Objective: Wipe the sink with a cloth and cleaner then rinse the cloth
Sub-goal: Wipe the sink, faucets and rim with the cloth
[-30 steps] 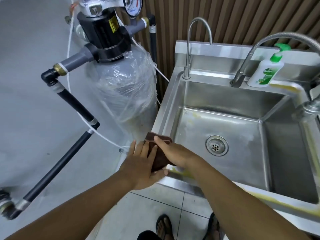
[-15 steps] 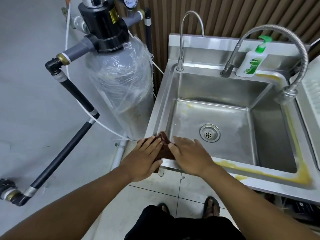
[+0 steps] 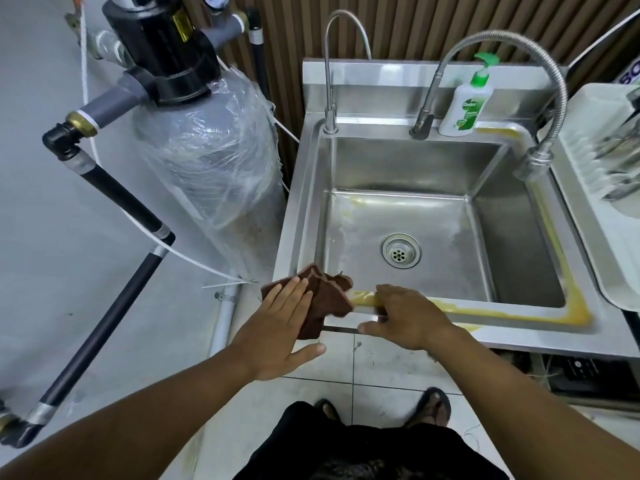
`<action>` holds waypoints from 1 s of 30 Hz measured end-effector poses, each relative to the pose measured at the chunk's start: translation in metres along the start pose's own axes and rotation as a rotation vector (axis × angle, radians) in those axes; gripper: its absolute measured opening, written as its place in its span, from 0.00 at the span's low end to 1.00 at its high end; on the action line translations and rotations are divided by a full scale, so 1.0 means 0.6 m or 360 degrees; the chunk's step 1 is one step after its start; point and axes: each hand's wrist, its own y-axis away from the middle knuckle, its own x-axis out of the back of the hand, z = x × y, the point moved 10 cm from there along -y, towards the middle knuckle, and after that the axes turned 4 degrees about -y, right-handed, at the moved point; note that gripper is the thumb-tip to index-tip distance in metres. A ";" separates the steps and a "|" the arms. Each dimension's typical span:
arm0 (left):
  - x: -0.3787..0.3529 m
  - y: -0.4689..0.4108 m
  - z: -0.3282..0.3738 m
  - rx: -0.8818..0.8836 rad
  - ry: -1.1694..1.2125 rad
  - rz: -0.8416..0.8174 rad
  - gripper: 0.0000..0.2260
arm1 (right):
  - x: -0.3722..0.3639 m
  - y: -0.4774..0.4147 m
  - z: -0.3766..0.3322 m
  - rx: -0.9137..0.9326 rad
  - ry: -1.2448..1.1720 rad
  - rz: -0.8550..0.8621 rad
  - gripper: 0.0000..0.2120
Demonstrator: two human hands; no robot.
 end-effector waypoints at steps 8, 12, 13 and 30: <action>0.001 -0.039 0.035 0.0132 0.0102 -0.0127 0.53 | 0.006 0.007 0.001 -0.0016 -0.0097 0.0062 0.32; 0.002 -0.032 0.049 0.0175 0.0127 -0.0136 0.57 | 0.010 0.013 0.015 -0.0011 -0.0091 -0.0019 0.35; 0.003 -0.019 0.043 0.0192 0.0132 -0.0126 0.56 | 0.015 0.017 0.022 -0.0003 -0.0055 -0.0012 0.32; 0.007 -0.067 0.147 0.0313 0.0099 -0.0160 0.57 | 0.034 0.066 0.165 -0.0018 0.0065 0.0008 0.31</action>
